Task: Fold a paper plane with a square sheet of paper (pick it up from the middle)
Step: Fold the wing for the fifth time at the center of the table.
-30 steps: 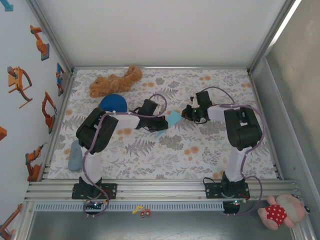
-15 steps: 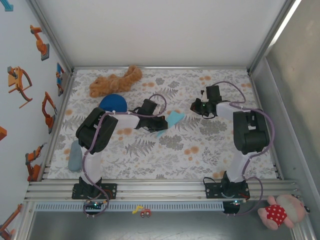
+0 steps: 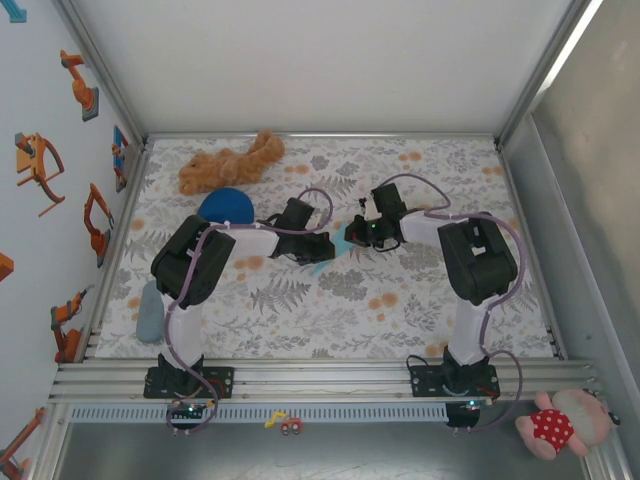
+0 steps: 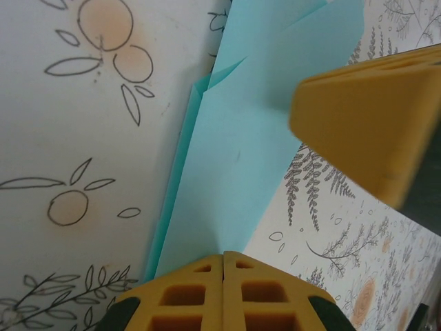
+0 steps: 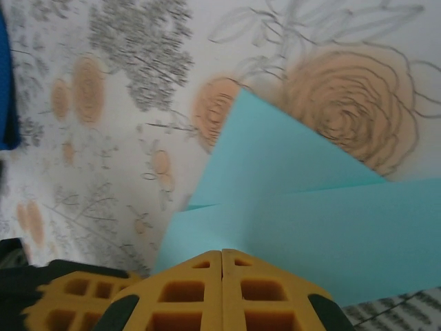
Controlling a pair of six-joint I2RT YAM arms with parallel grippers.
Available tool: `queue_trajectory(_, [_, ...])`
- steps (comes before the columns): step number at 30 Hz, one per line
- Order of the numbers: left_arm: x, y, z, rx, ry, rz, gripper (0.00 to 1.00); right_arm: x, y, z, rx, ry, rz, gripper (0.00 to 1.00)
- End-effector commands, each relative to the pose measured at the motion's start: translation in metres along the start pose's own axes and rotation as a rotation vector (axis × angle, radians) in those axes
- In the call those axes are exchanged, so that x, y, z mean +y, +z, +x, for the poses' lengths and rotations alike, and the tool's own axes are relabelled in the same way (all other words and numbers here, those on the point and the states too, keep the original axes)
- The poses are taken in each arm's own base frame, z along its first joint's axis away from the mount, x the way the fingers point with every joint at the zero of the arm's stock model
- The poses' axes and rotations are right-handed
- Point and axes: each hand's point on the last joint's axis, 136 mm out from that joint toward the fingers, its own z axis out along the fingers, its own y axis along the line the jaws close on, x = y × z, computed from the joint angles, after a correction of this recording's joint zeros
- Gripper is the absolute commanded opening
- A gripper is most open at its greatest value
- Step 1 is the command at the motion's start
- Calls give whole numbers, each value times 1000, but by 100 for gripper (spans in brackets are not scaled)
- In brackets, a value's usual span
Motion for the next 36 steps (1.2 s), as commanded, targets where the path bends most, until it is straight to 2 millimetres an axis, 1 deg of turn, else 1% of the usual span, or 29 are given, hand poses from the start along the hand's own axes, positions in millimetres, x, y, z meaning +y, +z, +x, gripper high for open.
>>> queue_trajectory(1, [25,-2,24,75,-68,-81,7,-6,5,-5,-4,8,9,0])
queue_trajectory(5, [27,-3,28,82,-75,-80,8,-25,9,-1,6,32,55,0])
queue_trajectory(9, [29,-10,36,89,-72,-85,10,-41,11,2,22,43,109,0])
queue_trajectory(11, [33,-15,43,101,-71,-93,10,-44,11,4,31,42,126,0])
queue_trajectory(15, [46,-22,67,153,-81,-129,10,-47,12,6,39,40,138,0])
queue_trajectory(19, [57,-31,84,171,-84,-154,10,-45,10,5,41,32,138,0])
queue_trajectory(25, [59,-48,97,195,-54,-178,10,-30,1,-4,37,-13,113,0])
queue_trajectory(27, [60,-59,97,189,-40,-197,10,-18,-4,-6,48,-56,99,0])
queue_trajectory(29, [59,-70,93,165,-28,-208,11,-9,-8,-5,71,-99,112,0])
queue_trajectory(32, [53,-88,80,105,-13,-211,14,8,-17,-7,83,-147,131,2])
queue_trajectory(34, [50,-102,71,56,-1,-221,20,18,-25,-8,78,-154,146,5])
queue_trajectory(36, [50,-115,62,8,11,-250,26,24,-34,-10,60,-151,183,11])
